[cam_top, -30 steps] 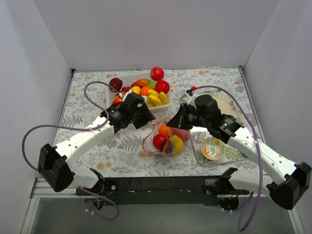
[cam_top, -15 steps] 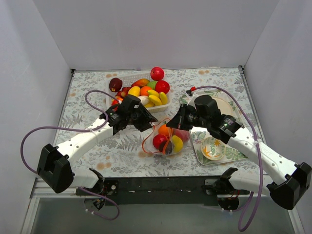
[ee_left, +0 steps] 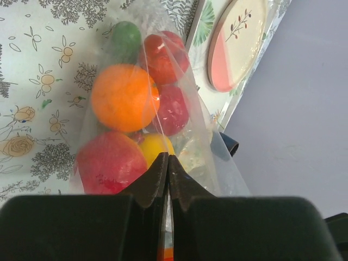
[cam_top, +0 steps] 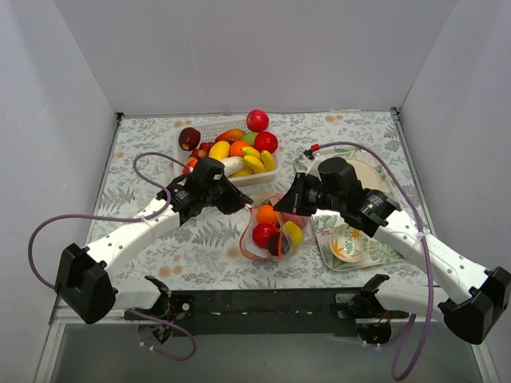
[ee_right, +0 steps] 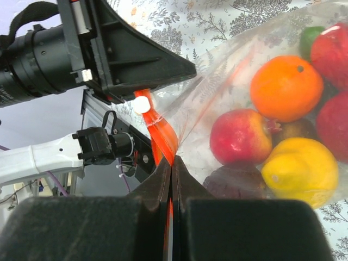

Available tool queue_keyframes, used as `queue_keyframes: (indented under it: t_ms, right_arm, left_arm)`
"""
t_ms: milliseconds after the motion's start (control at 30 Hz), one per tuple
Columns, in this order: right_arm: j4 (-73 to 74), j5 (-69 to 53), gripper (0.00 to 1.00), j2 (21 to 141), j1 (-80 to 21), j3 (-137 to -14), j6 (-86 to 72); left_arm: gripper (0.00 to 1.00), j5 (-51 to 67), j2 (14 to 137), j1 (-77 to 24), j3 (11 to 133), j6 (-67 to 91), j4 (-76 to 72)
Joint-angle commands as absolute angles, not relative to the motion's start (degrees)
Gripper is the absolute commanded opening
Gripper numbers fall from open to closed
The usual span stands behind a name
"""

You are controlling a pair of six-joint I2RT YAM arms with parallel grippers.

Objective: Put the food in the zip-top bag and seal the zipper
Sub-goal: Zip the zipper food storage bag at the center of the board.

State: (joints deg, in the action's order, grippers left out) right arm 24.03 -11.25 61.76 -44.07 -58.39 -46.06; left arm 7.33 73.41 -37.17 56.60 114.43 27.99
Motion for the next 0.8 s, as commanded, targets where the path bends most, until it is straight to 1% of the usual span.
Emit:
queue_keyframes:
  t_ms: [0,133,200,233,267,333,367,433,467,533,567,633,767]
  right_arm:
    - [24.6,-10.1,0.01,60.6,-44.6,-60.8,-44.0]
    - [25.9,-9.8,0.01,61.5,-44.5,-61.8,-42.6]
    - [26.2,-9.8,0.01,62.0,-44.6,-62.0,-41.8]
    - [26.6,-9.8,0.03,62.1,-44.6,-62.2,-41.4]
    - [27.0,-9.8,0.08,62.3,-44.7,-62.3,-41.0]
    - [27.4,-9.6,0.14,62.8,-45.0,-62.7,-39.8]
    - [27.9,-9.2,0.2,62.8,-45.1,-62.8,-39.3]
    - [28.8,-8.9,0.27,63.0,-45.4,-63.4,-37.5]
    - [29.9,-8.2,0.33,63.0,-45.6,-63.7,-36.7]
    - [30.8,-7.4,0.38,62.6,-46.4,-64.3,-34.9]
    - [31.2,-6.8,0.43,62.3,-46.7,-64.3,-33.1]
    - [32.5,-5.5,0.48,61.1,-47.7,-64.2,-31.3]
    - [34.5,-1.1,0.51,58.9,-51.5,-63.6,-26.6]
  left_arm:
    - [0.0,4.9,68.1,-36.8,56.3,121.7,30.4]
    - [0.0,1.3,64.9,-36.8,56.4,124.4,33.3]
    - [0.0,-2.5,63.5,-36.8,56.9,126.0,36.3]
    - [0.0,-3.9,63.3,-36.8,57.7,126.6,37.4]
    - [0.0,-5.3,62.9,-36.8,58.0,127.3,38.2]
    - [0.0,-6.4,62.8,-36.8,58.4,128.1,39.5]
    - [0.0,-6.8,62.6,-36.8,58.3,128.5,39.7]
    - [0.0,-8.2,62.1,-36.8,57.9,130.1,40.3]
    - [0.0,-8.9,61.8,-36.8,57.8,130.5,40.3]
    - [0.0,-10.4,61.5,-36.8,57.7,131.7,40.3]
    - [0.0,-10.9,61.6,-36.8,57.9,132.2,40.4]
    - [0.0,-11.8,62.3,-36.8,58.1,132.9,40.3]
    - [0.0,-11.7,64.2,-36.8,58.8,133.4,40.2]
